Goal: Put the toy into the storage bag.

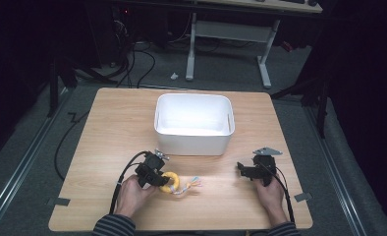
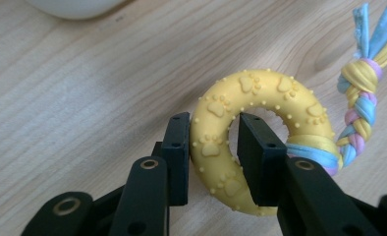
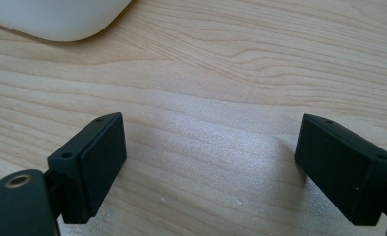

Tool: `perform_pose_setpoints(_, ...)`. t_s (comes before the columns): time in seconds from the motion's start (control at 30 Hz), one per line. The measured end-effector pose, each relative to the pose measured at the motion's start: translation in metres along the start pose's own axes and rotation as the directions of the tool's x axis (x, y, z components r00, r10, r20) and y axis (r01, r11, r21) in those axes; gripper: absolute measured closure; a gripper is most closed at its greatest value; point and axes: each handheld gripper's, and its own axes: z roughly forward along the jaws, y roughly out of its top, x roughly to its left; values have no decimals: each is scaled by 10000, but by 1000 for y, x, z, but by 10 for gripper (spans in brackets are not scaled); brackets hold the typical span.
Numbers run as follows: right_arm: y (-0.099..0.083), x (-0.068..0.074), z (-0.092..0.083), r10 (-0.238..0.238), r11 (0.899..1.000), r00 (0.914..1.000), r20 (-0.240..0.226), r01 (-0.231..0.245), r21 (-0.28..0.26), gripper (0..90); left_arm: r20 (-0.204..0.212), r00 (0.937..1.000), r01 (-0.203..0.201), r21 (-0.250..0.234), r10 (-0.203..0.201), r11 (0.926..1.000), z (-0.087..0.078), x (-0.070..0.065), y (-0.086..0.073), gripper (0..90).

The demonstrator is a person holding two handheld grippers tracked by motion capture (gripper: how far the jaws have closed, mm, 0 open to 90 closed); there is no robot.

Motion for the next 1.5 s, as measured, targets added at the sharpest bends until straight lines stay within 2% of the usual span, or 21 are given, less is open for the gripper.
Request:
perform_pose_setpoints(0.17, 0, 0, 0, 0, 10000, 10000, 0, 0, 0, 122, 64, 10000, 66, -343, -64, 9994, -21, 0, 2, 665)
perform_pose_setpoints(0.4, 0, 0, 0, 5, 10000, 10000, -13, -5, -3, 131, 60, 9998, 173, -623, -170, 9979, -35, 4, 3, 666)
perform_pose_setpoints(0.47, 0, 0, 0, -1, 10000, 10000, -11, 1, -8, 131, 142, 9999, 99, -710, -90, 9974, -40, 5, 4, 666)
perform_pose_setpoints(0.53, 0, 0, 0, 9, 10000, 10000, -12, -9, -15, 132, 6, 10000, -91, -795, 92, 9968, -48, 4, 7, 665)
perform_pose_setpoints(0.73, 0, 1, -1, 4, 10000, 10000, -14, -4, -17, 134, 134, 9998, -113, -1122, 129, 9936, -63, 3, 13, 666)
perform_pose_setpoints(0.9, 0, 1, -1, -11, 10000, 10000, -25, 11, -32, 136, 256, 9996, -119, -1381, 156, 9903, -80, 4, 23, 666)
perform_pose_setpoints(1.17, 0, 1, -1, -14, 10000, 10000, -26, 13, -33, 137, 263, 9993, -234, -1666, 282, 9857, -99, 5, 39, 666)
perform_pose_setpoints(1.5, -1, 1, -1, -3, 10000, 10000, -34, 3, -28, 137, 391, 9989, -164, -1839, 239, 9828, -112, 12, 61, 666)
